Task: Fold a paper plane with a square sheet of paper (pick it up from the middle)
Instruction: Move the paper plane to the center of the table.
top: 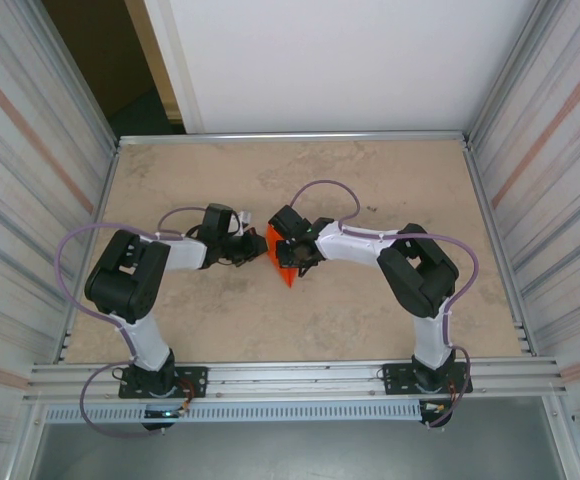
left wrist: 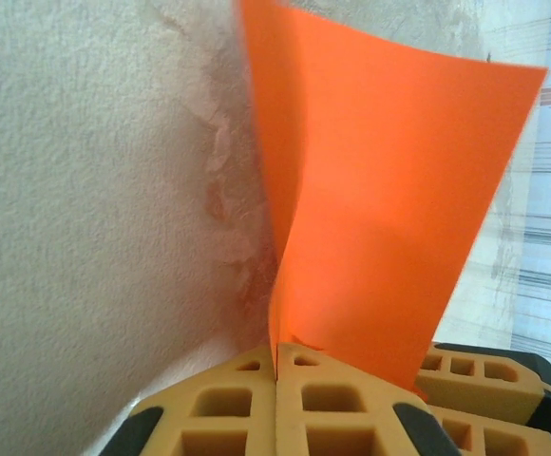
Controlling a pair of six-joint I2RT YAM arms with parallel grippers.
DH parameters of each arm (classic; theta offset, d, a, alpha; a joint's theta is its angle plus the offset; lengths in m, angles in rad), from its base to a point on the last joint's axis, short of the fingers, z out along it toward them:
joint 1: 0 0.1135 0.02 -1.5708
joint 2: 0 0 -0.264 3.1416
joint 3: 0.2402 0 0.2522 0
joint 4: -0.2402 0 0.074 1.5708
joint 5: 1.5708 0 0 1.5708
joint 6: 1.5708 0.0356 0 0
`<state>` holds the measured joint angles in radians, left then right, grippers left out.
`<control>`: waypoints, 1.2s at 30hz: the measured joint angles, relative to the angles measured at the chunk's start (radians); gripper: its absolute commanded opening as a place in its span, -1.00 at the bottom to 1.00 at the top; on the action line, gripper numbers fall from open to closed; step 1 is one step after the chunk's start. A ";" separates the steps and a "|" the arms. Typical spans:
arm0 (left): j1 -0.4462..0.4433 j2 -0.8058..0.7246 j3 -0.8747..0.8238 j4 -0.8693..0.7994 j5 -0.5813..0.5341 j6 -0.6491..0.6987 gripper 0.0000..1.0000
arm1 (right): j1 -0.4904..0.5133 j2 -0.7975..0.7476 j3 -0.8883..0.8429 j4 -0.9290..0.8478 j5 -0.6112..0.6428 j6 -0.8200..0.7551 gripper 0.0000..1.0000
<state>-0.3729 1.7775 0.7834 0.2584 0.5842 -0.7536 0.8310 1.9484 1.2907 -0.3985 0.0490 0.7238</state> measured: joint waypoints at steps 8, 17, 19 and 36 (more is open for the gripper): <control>0.031 -0.026 0.013 -0.052 -0.002 0.029 -0.32 | -0.001 0.012 0.021 -0.026 0.013 -0.001 -0.82; 0.162 -0.252 -0.014 -0.152 -0.058 0.064 0.13 | -0.109 0.023 0.079 -0.060 0.030 -0.056 -0.85; 0.166 -0.280 -0.015 -0.178 -0.076 0.079 0.24 | -0.147 0.048 0.136 -0.066 0.030 -0.082 -0.85; 0.166 -0.297 -0.047 -0.292 -0.193 0.121 0.77 | -0.210 0.275 0.421 -0.208 0.026 -0.187 -0.66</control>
<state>-0.2070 1.4803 0.7361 -0.0338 0.3908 -0.6327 0.6209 2.2230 1.7115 -0.6067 0.0750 0.5373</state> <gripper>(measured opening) 0.882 0.146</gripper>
